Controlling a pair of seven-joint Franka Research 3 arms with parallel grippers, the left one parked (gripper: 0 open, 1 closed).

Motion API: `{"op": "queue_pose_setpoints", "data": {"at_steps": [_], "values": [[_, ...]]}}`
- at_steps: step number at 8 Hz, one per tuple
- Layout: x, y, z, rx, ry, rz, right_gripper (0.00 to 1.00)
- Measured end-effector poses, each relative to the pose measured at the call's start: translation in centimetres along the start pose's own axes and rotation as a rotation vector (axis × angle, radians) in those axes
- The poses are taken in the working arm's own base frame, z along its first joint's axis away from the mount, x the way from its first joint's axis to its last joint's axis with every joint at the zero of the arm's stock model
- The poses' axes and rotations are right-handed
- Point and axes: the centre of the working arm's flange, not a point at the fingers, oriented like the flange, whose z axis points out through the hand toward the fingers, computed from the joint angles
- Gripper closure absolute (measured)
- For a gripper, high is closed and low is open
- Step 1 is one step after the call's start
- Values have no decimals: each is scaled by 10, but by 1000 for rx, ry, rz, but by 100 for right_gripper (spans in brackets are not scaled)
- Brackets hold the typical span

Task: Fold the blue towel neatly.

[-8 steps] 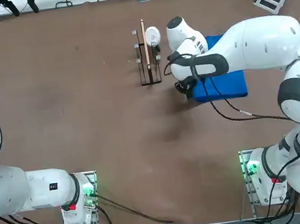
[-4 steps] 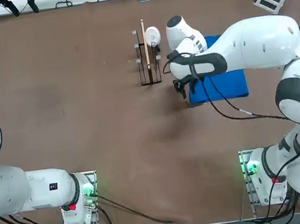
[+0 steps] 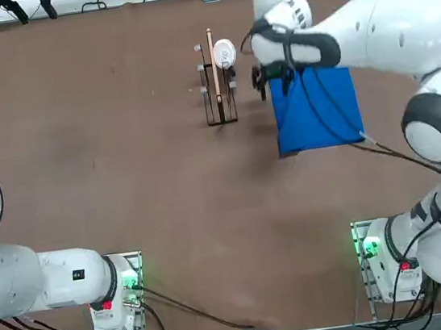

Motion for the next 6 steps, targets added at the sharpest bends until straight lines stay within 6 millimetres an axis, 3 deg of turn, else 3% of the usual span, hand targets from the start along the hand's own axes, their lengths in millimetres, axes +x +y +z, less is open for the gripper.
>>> {"op": "queue_pose_setpoints", "data": {"at_steps": [1, 2, 3, 4, 6], "values": [[33, 9, 0, 11, 14, 61, 10], [64, 17, 11, 10, 17, 108, 24], [89, 24, 27, 5, 18, 147, 30], [109, 34, 43, 2, 17, 181, 37], [134, 55, 61, 3, 19, 223, 40]]}}
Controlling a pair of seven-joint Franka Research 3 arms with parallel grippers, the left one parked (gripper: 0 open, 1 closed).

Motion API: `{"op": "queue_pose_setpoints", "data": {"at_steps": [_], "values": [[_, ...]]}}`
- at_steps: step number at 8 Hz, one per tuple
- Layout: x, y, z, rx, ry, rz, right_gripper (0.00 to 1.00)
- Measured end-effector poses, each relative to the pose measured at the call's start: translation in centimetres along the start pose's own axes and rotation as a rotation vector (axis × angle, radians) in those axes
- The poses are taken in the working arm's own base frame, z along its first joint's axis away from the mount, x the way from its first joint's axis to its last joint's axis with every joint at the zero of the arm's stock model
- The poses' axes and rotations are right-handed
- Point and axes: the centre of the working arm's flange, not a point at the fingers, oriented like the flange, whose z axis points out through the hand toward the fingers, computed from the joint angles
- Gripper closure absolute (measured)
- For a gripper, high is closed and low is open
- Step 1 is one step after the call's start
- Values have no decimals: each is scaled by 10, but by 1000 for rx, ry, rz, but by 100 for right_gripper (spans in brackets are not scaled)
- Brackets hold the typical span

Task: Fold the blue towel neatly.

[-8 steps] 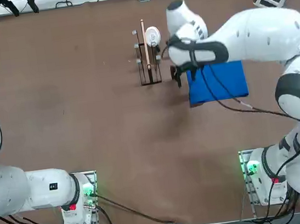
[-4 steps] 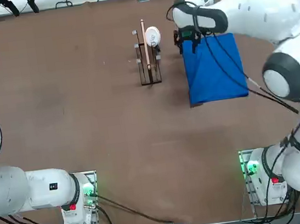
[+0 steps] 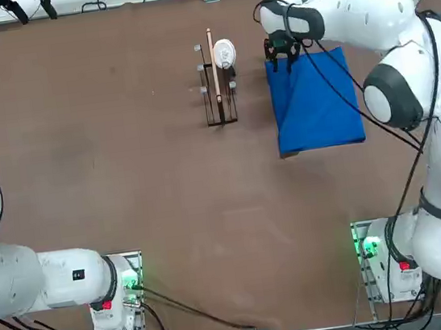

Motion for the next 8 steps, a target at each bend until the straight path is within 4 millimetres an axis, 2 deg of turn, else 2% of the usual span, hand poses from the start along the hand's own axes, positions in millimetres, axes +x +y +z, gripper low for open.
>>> {"op": "queue_pose_setpoints", "data": {"at_steps": [5, 8], "values": [[30, 25, 24, -2, -7, 56, 39], [34, 30, 38, -16, -22, 68, 39]]}}
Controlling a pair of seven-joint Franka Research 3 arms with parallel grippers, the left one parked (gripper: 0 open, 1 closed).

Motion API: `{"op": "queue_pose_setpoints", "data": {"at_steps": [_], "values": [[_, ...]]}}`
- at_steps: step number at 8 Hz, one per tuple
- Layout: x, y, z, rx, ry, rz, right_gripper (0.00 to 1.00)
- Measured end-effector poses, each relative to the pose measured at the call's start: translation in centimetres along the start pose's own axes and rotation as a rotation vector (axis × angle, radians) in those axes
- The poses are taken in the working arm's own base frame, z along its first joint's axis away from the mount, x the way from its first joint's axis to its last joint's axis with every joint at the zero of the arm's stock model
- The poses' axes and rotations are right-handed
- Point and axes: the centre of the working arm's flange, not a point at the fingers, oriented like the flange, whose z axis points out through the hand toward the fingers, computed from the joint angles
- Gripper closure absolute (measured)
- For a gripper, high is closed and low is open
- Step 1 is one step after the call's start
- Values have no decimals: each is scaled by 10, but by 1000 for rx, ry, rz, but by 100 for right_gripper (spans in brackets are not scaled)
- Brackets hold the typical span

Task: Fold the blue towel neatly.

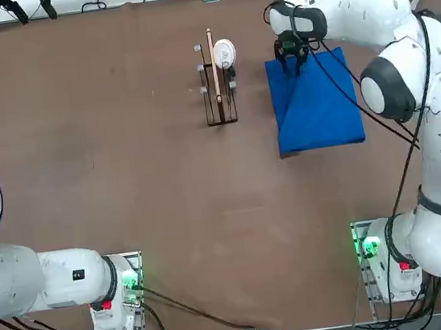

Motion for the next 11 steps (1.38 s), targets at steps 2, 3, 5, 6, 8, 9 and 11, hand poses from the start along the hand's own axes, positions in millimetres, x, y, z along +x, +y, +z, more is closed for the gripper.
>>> {"op": "queue_pose_setpoints", "data": {"at_steps": [2, 3, 5, 6, 8, 9, 11], "values": [[4, 4, 2, -1, -4, 9, 39], [8, 8, 3, 1, -5, 16, 39], [12, 13, 3, 3, -7, 26, 39], [12, 12, 2, 5, -6, 24, 39], [9, 4, -4, 18, 2, 12, 39], [9, -1, -12, 30, 14, 7, 39], [9, -4, -17, 37, 21, 3, 42]]}}
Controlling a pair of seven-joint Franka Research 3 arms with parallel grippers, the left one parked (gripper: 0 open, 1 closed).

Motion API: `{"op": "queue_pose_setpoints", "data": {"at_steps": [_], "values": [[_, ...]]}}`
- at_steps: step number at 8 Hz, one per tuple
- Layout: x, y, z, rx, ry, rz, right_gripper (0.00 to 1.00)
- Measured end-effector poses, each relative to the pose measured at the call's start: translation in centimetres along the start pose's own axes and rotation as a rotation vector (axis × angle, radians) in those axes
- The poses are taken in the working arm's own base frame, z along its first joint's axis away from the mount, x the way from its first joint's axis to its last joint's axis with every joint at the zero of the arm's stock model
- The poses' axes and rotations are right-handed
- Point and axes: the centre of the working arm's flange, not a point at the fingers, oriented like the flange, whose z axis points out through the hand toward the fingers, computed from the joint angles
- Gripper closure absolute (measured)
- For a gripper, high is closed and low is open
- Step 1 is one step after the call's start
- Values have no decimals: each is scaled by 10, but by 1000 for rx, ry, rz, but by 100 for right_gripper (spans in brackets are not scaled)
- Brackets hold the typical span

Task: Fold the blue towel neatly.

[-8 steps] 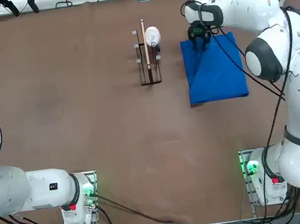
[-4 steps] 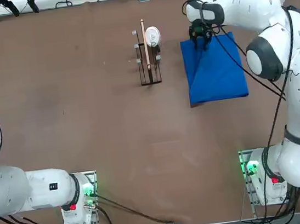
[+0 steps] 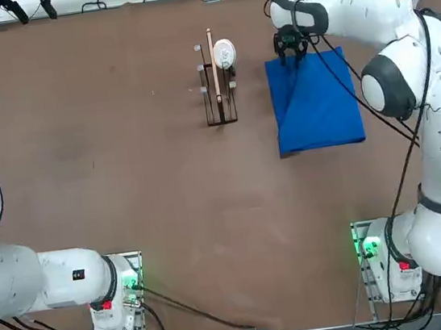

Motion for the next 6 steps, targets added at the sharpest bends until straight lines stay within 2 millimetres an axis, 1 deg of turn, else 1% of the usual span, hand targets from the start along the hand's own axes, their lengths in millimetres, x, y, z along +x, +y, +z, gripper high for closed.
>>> {"op": "queue_pose_setpoints", "data": {"at_steps": [3, 6], "values": [[0, -3, 12, 17, -22, 15, 44], [0, -6, 14, 54, -34, 35, 44]]}}
